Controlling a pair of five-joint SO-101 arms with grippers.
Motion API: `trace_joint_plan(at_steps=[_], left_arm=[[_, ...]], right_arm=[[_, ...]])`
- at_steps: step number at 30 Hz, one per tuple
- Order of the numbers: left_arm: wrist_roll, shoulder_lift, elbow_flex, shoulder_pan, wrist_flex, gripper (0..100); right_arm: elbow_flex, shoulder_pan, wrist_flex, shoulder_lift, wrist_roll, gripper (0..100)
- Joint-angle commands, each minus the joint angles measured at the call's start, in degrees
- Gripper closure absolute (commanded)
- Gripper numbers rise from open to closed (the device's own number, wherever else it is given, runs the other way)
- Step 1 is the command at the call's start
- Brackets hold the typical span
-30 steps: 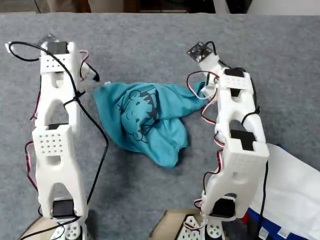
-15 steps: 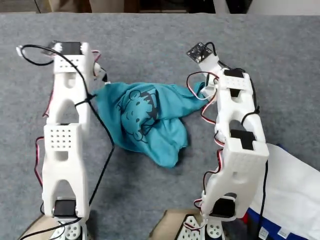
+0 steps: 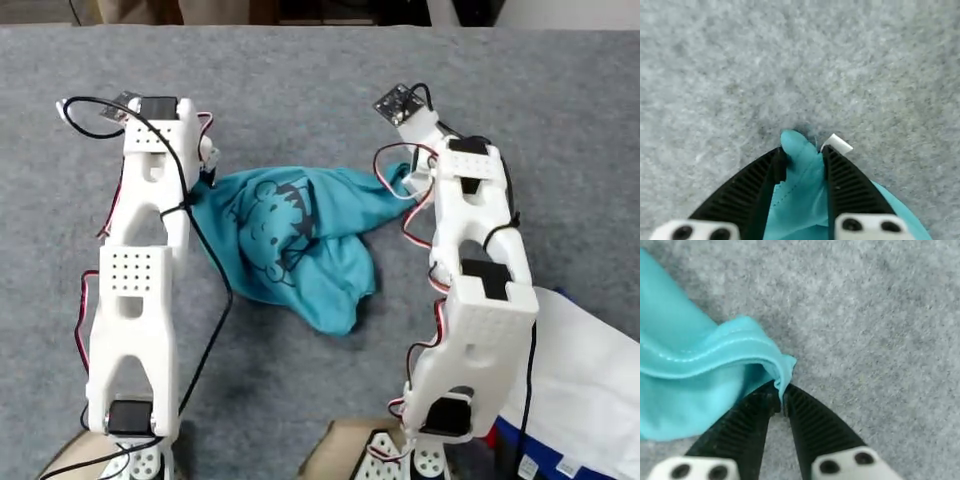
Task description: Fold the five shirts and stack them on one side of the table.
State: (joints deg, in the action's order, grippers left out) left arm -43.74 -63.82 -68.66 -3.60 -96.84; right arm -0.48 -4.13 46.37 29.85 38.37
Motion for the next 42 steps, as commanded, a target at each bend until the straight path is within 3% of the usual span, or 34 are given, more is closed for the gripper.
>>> trace_joint_plan(at_steps=[1, 7, 14, 20, 28, 34, 37, 42], left_arm=[[-0.18, 0.66, -9.49, -1.85, -3.87, 87], [5.63, 0.66, -16.88, -2.46, -3.96, 87], [13.98, 1.10, -10.90, -4.40, -4.13, 86], [23.47, 15.96, 6.42, 1.58, -4.22, 81], [24.79, 40.75, 42.20, 10.20, -3.78, 81], [27.52, 46.02, 59.34, 13.27, 2.64, 81], [29.45, 45.05, 65.93, 14.95, 9.93, 81], [29.54, 40.66, 69.27, 16.18, 15.03, 81]], right_arm=[[-1.63, -0.48, -1.23, -0.13, -0.26, 99.5], [-1.63, -0.48, -1.23, -0.13, -0.18, 99.5], [-1.71, -0.48, -0.70, -0.22, 1.76, 99.5], [-2.86, -0.57, -0.70, -0.13, 1.41, 99.5], [-3.03, -4.18, -7.03, -0.31, -6.33, 99.5], [-3.03, -4.18, -7.82, -0.22, -6.68, 99.4], [-3.03, -4.44, -9.58, -0.31, -7.38, 99.4], [-4.70, -8.22, -10.46, -1.19, -15.65, 99.4]])
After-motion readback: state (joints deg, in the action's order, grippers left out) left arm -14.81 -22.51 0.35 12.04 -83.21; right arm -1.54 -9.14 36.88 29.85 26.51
